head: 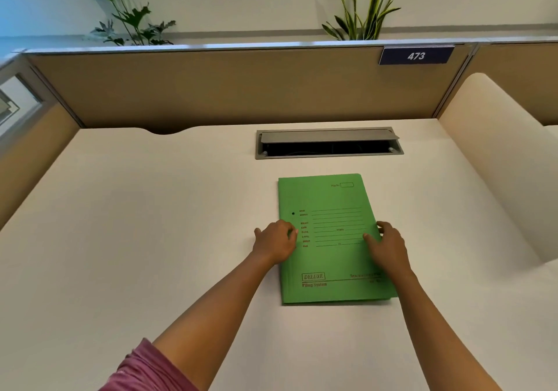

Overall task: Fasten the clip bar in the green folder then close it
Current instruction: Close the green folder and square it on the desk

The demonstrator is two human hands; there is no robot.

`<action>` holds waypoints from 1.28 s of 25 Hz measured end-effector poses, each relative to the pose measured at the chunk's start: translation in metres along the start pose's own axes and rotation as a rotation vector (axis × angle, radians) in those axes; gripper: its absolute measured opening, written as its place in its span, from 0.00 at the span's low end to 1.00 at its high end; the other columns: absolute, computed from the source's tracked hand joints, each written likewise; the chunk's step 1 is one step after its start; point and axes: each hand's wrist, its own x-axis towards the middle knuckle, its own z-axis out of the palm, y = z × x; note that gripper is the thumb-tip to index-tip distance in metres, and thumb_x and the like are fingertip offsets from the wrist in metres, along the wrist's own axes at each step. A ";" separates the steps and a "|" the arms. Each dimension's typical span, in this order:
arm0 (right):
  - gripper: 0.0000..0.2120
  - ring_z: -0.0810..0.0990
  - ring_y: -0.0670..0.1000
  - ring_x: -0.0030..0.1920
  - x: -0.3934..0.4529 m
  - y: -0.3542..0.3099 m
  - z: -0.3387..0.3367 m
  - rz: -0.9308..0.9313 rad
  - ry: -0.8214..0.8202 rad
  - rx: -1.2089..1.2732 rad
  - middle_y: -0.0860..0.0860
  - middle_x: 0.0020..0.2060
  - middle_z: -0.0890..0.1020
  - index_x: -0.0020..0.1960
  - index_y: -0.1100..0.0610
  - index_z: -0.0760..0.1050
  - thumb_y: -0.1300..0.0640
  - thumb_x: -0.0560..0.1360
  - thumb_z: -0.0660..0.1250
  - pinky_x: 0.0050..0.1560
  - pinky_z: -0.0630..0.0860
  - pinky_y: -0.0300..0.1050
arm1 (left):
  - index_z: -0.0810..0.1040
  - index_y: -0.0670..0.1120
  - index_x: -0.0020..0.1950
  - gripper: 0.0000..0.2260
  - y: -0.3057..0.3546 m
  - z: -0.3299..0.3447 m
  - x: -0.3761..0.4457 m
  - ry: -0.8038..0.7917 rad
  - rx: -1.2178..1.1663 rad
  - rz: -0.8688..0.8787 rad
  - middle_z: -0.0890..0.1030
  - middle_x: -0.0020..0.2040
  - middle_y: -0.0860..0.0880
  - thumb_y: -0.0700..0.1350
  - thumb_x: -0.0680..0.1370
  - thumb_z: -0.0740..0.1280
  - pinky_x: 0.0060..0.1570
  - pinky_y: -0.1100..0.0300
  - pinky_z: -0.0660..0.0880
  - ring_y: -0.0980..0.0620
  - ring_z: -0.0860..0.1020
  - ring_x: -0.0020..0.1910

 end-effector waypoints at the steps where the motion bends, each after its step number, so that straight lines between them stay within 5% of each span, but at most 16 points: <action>1: 0.26 0.73 0.61 0.64 -0.002 0.005 0.005 -0.011 -0.002 -0.055 0.61 0.64 0.74 0.70 0.61 0.67 0.54 0.75 0.68 0.62 0.72 0.55 | 0.80 0.45 0.55 0.17 0.001 0.001 0.000 0.011 0.021 0.000 0.80 0.59 0.49 0.52 0.83 0.55 0.63 0.42 0.64 0.45 0.79 0.55; 7: 0.25 0.72 0.59 0.63 0.002 0.015 0.016 -0.062 0.014 -0.219 0.57 0.63 0.72 0.67 0.59 0.72 0.53 0.73 0.72 0.59 0.75 0.57 | 0.79 0.44 0.60 0.15 0.006 0.007 0.000 0.042 0.012 -0.038 0.79 0.62 0.47 0.50 0.81 0.59 0.62 0.45 0.66 0.44 0.78 0.59; 10: 0.24 0.72 0.59 0.62 0.005 0.016 0.017 -0.054 0.022 -0.225 0.57 0.62 0.73 0.65 0.60 0.74 0.53 0.72 0.73 0.58 0.75 0.57 | 0.79 0.42 0.58 0.12 0.008 0.007 0.000 0.055 -0.169 -0.081 0.77 0.62 0.45 0.47 0.80 0.63 0.58 0.49 0.75 0.44 0.79 0.57; 15: 0.23 0.73 0.60 0.61 0.006 0.015 0.022 -0.039 0.055 -0.235 0.57 0.62 0.74 0.64 0.60 0.74 0.54 0.72 0.73 0.58 0.73 0.57 | 0.68 0.40 0.62 0.20 0.013 0.006 -0.001 0.147 -0.534 -0.448 0.71 0.58 0.45 0.43 0.73 0.69 0.43 0.56 0.72 0.44 0.76 0.50; 18: 0.23 0.71 0.60 0.62 0.006 0.017 0.023 -0.031 0.062 -0.200 0.57 0.63 0.73 0.65 0.59 0.73 0.55 0.72 0.73 0.58 0.73 0.58 | 0.73 0.36 0.62 0.20 0.006 0.006 0.003 0.034 -0.834 -0.604 0.81 0.57 0.42 0.42 0.72 0.71 0.51 0.49 0.81 0.41 0.82 0.54; 21: 0.24 0.70 0.60 0.63 0.006 0.020 0.022 -0.020 0.058 -0.119 0.56 0.65 0.71 0.65 0.56 0.73 0.54 0.72 0.74 0.59 0.73 0.59 | 0.81 0.36 0.55 0.12 0.001 0.007 0.002 -0.057 -1.035 -0.593 0.85 0.54 0.38 0.37 0.73 0.73 0.55 0.45 0.81 0.40 0.84 0.51; 28: 0.24 0.72 0.59 0.62 -0.002 0.030 0.027 -0.082 0.130 -0.002 0.56 0.63 0.73 0.66 0.57 0.72 0.54 0.72 0.73 0.62 0.71 0.58 | 0.74 0.41 0.64 0.20 0.000 0.020 -0.012 -0.115 -1.181 -0.413 0.82 0.60 0.42 0.30 0.74 0.71 0.53 0.49 0.81 0.42 0.82 0.55; 32: 0.28 0.72 0.58 0.64 -0.003 0.025 0.032 -0.042 0.174 0.106 0.56 0.64 0.73 0.69 0.57 0.67 0.52 0.73 0.72 0.64 0.70 0.60 | 0.76 0.46 0.58 0.15 -0.009 0.009 -0.008 -0.068 -1.310 -0.396 0.83 0.55 0.43 0.31 0.76 0.69 0.44 0.52 0.83 0.45 0.84 0.47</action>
